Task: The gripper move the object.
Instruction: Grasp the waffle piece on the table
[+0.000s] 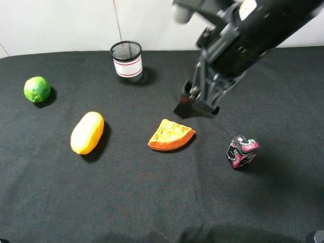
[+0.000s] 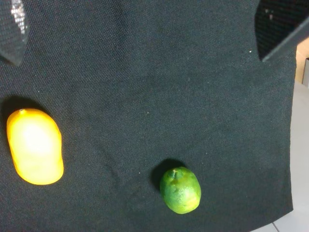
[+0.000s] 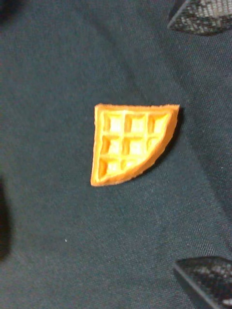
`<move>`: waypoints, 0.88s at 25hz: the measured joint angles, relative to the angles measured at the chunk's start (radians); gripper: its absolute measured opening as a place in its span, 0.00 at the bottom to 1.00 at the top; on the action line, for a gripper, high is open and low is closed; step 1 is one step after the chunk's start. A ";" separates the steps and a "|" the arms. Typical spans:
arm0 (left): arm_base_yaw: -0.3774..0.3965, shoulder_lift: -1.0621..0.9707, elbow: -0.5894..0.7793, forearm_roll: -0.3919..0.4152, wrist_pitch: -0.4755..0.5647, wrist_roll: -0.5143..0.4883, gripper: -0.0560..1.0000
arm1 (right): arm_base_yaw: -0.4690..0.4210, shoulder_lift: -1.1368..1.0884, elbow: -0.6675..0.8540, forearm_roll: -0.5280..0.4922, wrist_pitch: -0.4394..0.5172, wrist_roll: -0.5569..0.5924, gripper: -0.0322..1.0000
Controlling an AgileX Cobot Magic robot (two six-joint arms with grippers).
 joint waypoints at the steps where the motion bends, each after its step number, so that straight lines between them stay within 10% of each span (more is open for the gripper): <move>1: 0.000 0.000 0.000 0.000 0.000 0.000 0.99 | 0.006 0.016 0.000 0.002 -0.010 0.000 0.70; 22: 0.000 0.000 0.000 0.000 0.000 0.000 0.99 | 0.010 0.261 -0.001 -0.020 -0.151 -0.030 0.70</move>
